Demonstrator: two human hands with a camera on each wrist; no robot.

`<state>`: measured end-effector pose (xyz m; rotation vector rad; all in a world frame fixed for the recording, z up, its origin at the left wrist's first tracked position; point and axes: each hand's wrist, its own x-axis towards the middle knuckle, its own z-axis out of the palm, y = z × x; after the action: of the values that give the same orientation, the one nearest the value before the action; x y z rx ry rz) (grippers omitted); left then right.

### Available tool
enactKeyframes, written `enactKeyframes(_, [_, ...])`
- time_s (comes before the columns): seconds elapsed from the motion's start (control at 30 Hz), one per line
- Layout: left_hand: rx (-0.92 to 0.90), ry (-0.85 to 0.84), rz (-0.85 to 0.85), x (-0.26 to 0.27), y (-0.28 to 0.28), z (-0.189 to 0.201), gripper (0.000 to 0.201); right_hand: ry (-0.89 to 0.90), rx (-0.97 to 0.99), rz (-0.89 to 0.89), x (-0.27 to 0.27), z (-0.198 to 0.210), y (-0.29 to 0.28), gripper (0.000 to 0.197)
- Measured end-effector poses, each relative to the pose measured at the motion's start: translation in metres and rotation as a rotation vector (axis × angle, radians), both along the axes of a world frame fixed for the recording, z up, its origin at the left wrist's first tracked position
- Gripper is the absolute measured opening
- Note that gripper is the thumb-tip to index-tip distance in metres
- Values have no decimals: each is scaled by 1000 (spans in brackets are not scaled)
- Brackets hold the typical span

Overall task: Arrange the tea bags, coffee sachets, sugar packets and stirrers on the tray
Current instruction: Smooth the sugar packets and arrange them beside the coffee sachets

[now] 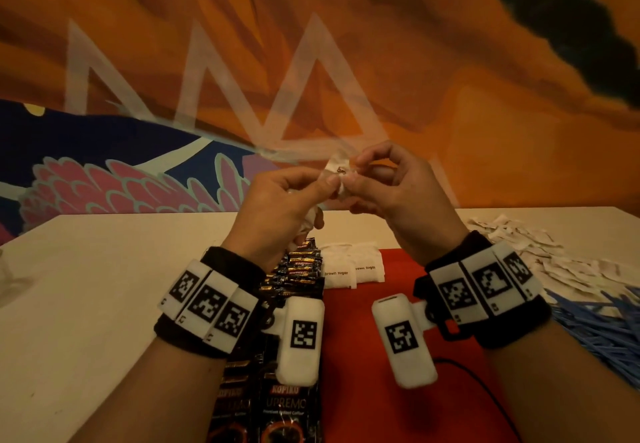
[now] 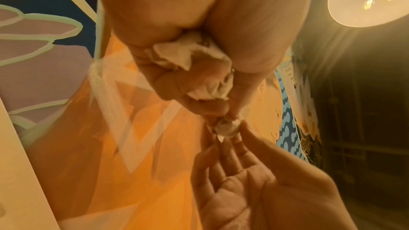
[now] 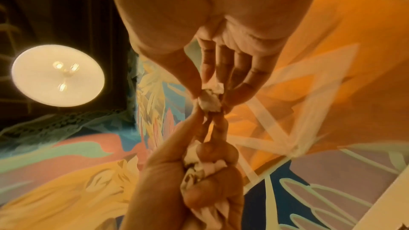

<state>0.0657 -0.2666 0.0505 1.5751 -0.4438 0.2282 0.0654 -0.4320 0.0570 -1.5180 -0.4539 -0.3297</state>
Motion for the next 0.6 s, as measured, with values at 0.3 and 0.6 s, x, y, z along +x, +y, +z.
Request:
enactKeyframes(0.3, [-46, -6, 56, 3, -3, 0, 19, 152, 115, 54, 2, 3, -7, 15])
enactKeyframes(0.6, [-18, -11, 14, 3, -3, -3, 20, 149, 82, 43, 3, -1, -2, 6])
